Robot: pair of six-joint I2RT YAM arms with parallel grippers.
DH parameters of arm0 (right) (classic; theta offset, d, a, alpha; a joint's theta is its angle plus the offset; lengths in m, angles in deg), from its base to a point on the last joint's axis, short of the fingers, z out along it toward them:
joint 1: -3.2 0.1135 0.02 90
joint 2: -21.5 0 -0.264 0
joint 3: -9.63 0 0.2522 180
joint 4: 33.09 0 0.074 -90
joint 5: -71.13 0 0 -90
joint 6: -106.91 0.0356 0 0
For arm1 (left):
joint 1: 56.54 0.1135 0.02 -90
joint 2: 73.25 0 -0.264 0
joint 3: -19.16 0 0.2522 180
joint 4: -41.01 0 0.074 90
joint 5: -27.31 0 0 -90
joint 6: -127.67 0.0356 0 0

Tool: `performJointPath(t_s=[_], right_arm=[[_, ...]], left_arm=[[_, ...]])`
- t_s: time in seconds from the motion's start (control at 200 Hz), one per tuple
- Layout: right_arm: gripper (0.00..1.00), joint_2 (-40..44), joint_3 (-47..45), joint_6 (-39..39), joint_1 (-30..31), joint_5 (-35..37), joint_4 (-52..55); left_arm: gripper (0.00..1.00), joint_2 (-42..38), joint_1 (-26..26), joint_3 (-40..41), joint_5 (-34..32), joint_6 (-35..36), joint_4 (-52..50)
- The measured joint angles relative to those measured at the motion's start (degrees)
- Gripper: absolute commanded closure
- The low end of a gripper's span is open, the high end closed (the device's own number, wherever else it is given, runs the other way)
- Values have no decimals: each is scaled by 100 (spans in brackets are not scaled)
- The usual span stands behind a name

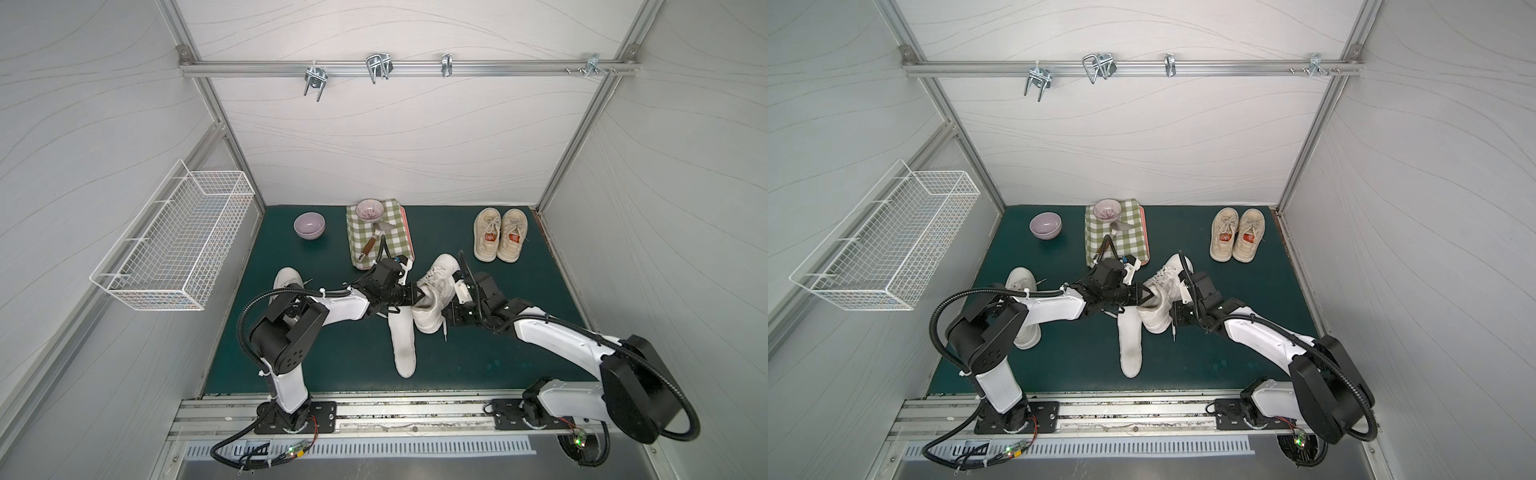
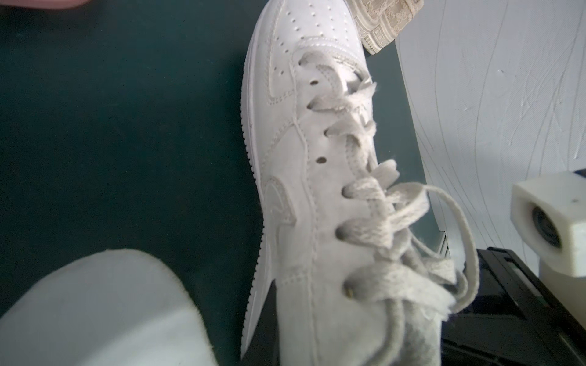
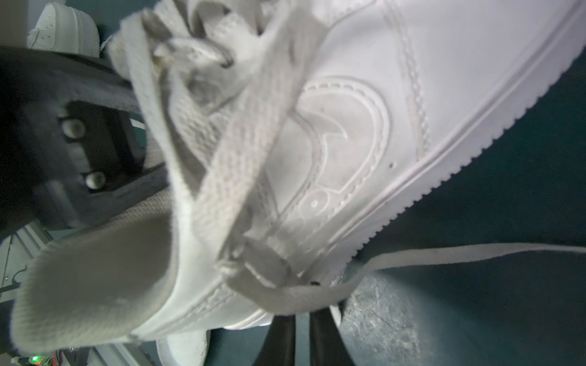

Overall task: Remove the insole from the shoe
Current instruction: Untie the shoelace on the shoe.

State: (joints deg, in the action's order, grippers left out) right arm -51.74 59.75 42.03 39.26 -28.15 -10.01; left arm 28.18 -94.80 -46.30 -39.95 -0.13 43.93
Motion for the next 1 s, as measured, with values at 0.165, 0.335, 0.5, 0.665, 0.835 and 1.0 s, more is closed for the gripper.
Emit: performJointPath(t_s=[0.165, 0.335, 0.5, 0.665, 0.835, 1.0], right_arm=[[100, 61, 0, -7, 7, 125, 15], [100, 380, -33, 15, 7, 566, 186], [100, 866, -164, 103, -37, 966, 422], [100, 1200, -251, 240, -424, 1117, 673], [100, 1510, -289, 389, -955, 1220, 1003], [100, 1921, -280, 551, -1622, 1333, 1484]], left_arm=[[100, 0, 2, 0, -24, -2, 9], [100, 0, 44, 0, -133, -131, -17], [100, 0, 264, 9, -243, -348, -125], [100, 0, 446, 11, -398, -455, -122], [100, 0, 481, 11, -483, -468, -122], [100, 0, 507, 11, -509, -485, -122]])
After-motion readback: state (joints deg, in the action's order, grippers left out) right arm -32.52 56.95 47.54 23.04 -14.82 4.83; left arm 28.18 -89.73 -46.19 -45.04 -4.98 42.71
